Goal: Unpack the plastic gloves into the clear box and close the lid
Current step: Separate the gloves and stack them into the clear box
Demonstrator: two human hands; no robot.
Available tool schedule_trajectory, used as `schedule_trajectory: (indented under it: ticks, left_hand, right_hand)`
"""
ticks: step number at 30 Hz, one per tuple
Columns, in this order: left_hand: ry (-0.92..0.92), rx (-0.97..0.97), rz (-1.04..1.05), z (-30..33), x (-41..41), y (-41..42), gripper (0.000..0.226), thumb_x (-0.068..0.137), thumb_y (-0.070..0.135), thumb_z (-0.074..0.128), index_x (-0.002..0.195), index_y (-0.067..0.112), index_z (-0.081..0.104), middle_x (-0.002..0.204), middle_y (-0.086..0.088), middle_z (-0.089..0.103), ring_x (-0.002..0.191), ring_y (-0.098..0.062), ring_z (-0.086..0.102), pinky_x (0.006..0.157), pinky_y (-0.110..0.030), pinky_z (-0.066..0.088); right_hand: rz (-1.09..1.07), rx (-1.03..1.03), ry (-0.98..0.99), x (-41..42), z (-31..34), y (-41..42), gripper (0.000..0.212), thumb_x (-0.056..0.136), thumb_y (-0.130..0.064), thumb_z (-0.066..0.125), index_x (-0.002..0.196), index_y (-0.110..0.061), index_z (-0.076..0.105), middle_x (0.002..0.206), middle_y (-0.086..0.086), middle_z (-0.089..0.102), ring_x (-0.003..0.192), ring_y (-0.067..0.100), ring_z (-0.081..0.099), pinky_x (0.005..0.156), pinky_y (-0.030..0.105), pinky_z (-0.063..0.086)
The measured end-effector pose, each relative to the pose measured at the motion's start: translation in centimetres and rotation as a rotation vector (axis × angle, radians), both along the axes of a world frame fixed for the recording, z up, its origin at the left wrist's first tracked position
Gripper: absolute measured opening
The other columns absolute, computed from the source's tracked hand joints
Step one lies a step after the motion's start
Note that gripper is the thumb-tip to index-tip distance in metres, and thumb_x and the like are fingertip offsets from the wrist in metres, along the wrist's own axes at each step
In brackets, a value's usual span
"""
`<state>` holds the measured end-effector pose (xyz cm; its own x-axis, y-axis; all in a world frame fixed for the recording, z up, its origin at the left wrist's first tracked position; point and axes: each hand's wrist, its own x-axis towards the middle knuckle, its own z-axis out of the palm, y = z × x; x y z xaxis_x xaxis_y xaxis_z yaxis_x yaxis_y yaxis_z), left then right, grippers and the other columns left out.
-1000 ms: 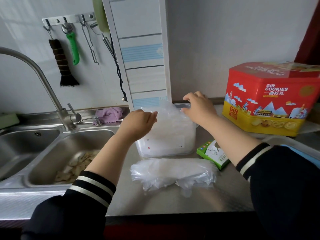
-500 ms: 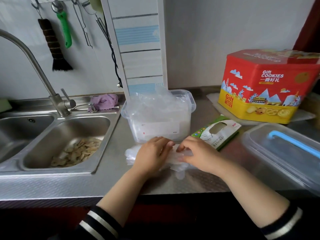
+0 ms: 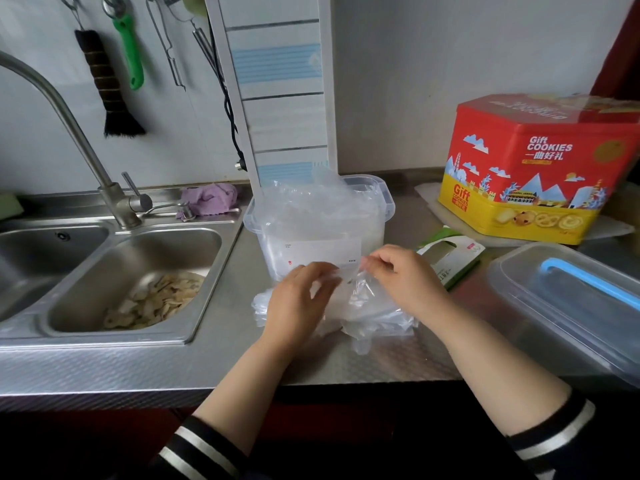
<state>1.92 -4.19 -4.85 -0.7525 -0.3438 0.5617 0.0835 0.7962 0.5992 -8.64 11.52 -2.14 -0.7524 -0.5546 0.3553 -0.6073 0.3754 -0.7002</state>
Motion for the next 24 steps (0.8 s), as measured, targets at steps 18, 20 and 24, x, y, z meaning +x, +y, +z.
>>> schedule_trajectory:
  ticks: [18, 20, 24]
  left_hand:
    - [-0.01, 0.258, 0.029, 9.5, -2.7, -2.9, 0.023, 0.09, 0.041, 0.063, 0.086, 0.018, 0.064, 0.041, 0.009, 0.053, 0.038, -0.003, 0.049, 0.046, -0.017, 0.038]
    - [0.029, 0.224, 0.06, 10.5, -3.4, -3.5, 0.022, 0.091, 0.042, 0.062, 0.087, 0.021, 0.06, 0.043, 0.007, 0.055, 0.037, -0.004, 0.048, 0.042, -0.017, 0.036]
    - [0.023, 0.111, 0.141, 12.5, -5.8, -5.7, 0.021, 0.093, 0.043, 0.058, 0.087, 0.022, 0.054, 0.05, 0.005, 0.056, 0.045, -0.006, 0.052, 0.047, -0.021, 0.037]
  right_hand:
    - [-0.03, -0.316, 0.104, 0.5, 4.1, 0.0, 0.025, 0.094, -0.006, 0.055, 0.106, -0.027, 0.063, 0.091, -0.024, 0.06, 0.085, -0.008, 0.057, 0.075, 0.008, 0.044]
    - [-0.094, -0.31, 0.13, -0.8, 5.6, -0.8, 0.016, 0.094, -0.007, 0.055, 0.099, -0.015, 0.068, 0.085, -0.016, 0.061, 0.079, -0.001, 0.055, 0.069, 0.007, 0.042]
    - [-0.146, -0.205, 0.148, -4.6, 8.6, -3.6, 0.015, 0.094, -0.013, 0.054, 0.093, -0.02, 0.068, 0.086, -0.007, 0.066, 0.084, 0.017, 0.062, 0.07, 0.027, 0.049]
